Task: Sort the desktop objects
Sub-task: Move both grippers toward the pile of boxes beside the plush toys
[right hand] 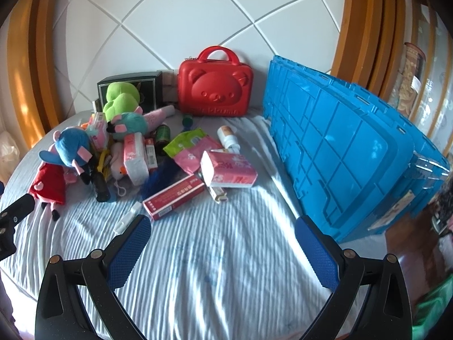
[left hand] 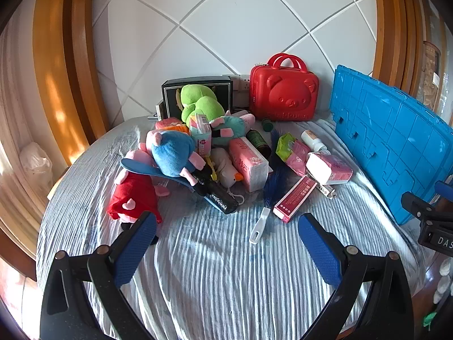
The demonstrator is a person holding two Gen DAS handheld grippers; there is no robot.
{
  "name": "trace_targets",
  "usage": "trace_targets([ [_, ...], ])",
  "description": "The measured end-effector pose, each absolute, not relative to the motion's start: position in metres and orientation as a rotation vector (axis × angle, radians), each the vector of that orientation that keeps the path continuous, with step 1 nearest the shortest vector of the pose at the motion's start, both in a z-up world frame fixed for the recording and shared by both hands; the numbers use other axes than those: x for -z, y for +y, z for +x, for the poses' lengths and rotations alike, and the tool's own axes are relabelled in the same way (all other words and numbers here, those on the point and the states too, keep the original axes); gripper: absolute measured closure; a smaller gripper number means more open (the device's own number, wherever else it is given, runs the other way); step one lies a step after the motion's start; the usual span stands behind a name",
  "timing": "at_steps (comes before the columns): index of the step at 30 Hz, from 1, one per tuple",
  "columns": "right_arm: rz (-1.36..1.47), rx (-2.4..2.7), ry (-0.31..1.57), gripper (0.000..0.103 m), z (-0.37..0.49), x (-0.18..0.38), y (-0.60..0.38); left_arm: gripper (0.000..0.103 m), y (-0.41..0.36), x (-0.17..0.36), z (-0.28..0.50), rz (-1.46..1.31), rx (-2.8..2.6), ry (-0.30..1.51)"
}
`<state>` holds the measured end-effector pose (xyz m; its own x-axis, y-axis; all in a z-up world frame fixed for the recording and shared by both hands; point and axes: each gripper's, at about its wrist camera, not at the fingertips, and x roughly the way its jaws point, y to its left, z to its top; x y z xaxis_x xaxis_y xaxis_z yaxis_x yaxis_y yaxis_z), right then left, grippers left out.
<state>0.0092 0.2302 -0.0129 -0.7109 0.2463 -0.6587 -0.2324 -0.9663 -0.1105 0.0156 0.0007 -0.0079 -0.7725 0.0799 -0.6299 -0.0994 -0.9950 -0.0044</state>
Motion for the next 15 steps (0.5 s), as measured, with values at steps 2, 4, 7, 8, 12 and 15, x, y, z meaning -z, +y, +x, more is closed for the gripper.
trace_targets([
  [2,-1.046,-2.690,-0.026,0.000,0.007,0.014,0.232,0.002,0.002,0.009,0.013,-1.026,-2.866,0.048],
  [4,-1.054,-2.688,-0.027,0.000,0.004,0.015,0.233,0.002,0.004,0.011,0.010,-1.035,-2.862,0.049],
  [7,-1.067,-2.684,-0.028,0.000,0.000,0.017,0.237,0.002,0.008,0.014,0.006,-1.052,-2.856,0.047],
  [8,-1.072,-2.683,-0.027,0.000,-0.002,0.018,0.239,0.002,0.009,0.016,0.003,-1.061,-2.851,0.045],
  [12,-1.103,-2.670,-0.019,0.000,-0.010,0.023,0.248,0.002,0.014,0.029,-0.012,-1.128,-2.800,0.022],
  [15,-1.158,-2.650,-0.003,0.000,-0.021,0.031,0.259,0.002,0.021,0.048,-0.028,-1.230,-2.750,0.031],
])
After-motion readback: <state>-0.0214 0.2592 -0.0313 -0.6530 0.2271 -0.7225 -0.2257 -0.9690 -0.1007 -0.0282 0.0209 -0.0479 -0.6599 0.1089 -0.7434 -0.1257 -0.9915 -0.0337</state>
